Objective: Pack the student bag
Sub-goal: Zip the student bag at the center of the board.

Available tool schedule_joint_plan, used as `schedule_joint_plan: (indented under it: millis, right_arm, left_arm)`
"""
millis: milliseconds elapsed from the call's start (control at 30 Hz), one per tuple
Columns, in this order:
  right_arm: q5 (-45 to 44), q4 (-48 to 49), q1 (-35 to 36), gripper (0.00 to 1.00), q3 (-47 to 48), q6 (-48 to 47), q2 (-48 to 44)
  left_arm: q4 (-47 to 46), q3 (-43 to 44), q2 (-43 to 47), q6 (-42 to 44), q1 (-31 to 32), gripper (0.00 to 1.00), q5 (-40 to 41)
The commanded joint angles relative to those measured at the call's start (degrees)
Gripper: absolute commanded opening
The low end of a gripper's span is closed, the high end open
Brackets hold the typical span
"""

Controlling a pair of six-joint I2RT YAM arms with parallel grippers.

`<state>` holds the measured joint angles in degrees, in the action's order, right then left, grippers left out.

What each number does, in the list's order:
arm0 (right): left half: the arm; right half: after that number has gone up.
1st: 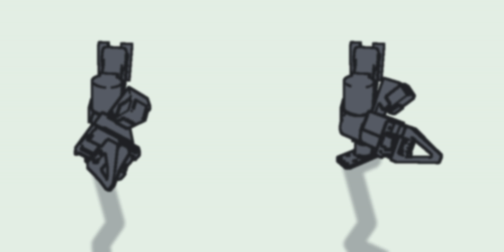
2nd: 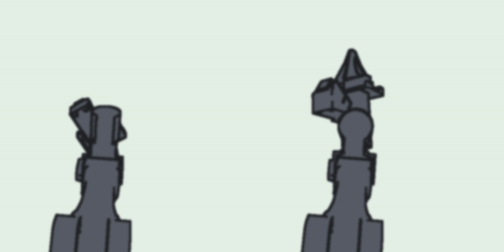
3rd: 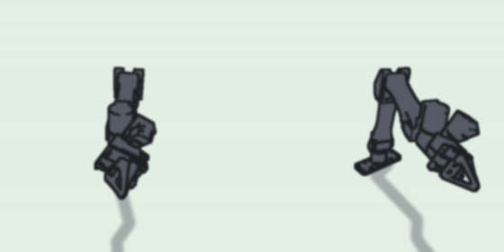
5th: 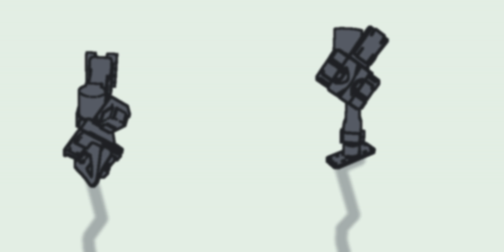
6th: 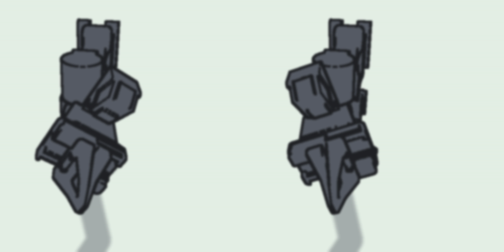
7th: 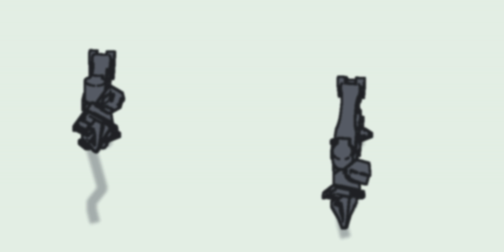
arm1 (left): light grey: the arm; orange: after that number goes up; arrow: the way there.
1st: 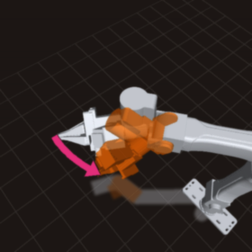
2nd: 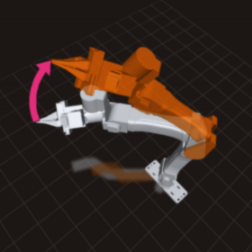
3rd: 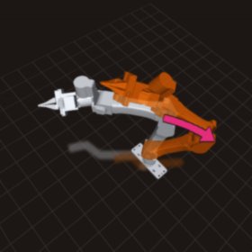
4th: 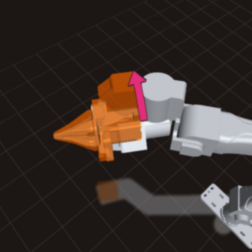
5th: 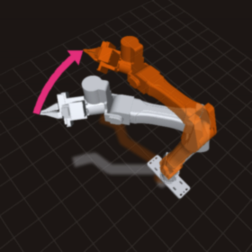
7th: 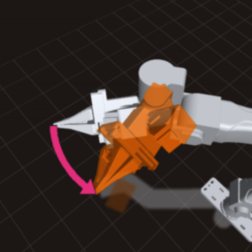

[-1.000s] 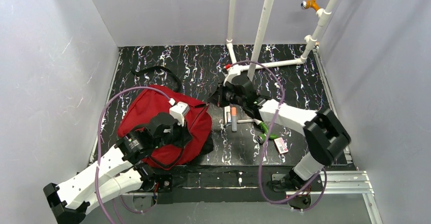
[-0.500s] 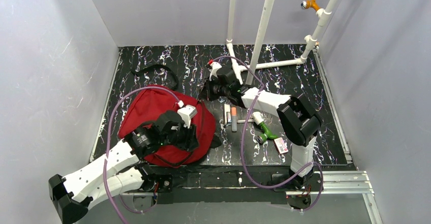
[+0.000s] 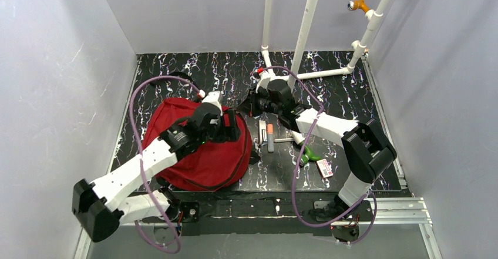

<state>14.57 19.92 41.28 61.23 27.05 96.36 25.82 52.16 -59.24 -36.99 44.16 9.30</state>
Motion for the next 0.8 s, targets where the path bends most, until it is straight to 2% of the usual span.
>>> schedule_joint_plan:
  millis: [0, 200, 267, 300, 333, 367, 400, 467, 533, 567, 633, 733, 767]
  right_arm:
    - [1.43, 5.63, -0.50, 0.01, 0.51, 2.86, -3.53]
    - [1.82, 5.16, -0.10, 0.01, 1.04, 3.69, -4.58]
    - [1.43, 5.10, 0.03, 0.01, 0.95, 3.65, -4.96]
    - [1.32, 4.98, 0.10, 0.01, 0.90, 3.63, -5.02]
    - [1.21, 4.99, 0.20, 0.01, 0.93, 3.57, -4.95]
    - [0.74, 4.84, 0.38, 0.01, 1.27, 3.37, -4.44]
    - [-0.39, 4.06, 0.38, 0.01, 3.42, 2.79, -2.72]
    - [-1.24, -0.66, 0.11, 0.01, 12.80, -0.70, 4.98]
    - [1.73, -7.82, -0.58, 0.01, 32.89, -4.86, 20.41]
    - [3.43, -9.47, -0.58, 0.01, 38.31, -5.74, 24.34]
    - [6.73, -9.93, -0.50, 0.01, 45.83, -5.22, 30.52]
    - [3.28, -17.74, -0.50, 0.01, 47.56, -8.37, 29.45]
    - [1.24, -19.40, -0.57, 0.04, 46.42, -9.12, 27.84]
  left_arm:
    - [-5.74, 3.94, -7.88, 0.17, -0.40, 0.73, 1.93]
    - [-14.92, 1.89, -13.81, 2.65, 0.07, 0.56, -2.02]
    - [-15.94, 1.39, -15.10, 3.74, 0.47, 0.47, -0.89]
    - [-15.98, 1.37, -15.75, 4.56, 0.69, 0.40, -0.04]
    - [-15.77, 1.28, -16.16, 5.94, 0.70, 0.27, 0.44]
    - [-15.20, 1.10, -16.15, 8.81, 0.91, 0.02, -1.98]
    - [-15.54, -0.35, -15.05, 11.62, 1.99, 0.00, -4.77]
    - [-16.11, -3.46, -12.12, 15.60, 5.47, 0.00, -4.95]
    - [-16.59, -6.54, -9.87, 16.76, 5.91, 0.00, -6.06]
    - [-17.37, -6.71, -10.29, 16.67, 5.94, 0.00, -6.78]
    - [-19.07, -6.03, -11.56, 16.63, 5.90, 0.00, -7.32]
    - [-16.39, -2.94, -12.36, 16.05, 5.64, 0.02, -5.22]
    - [-15.14, -1.84, -12.47, 15.77, 5.53, 0.12, -4.77]
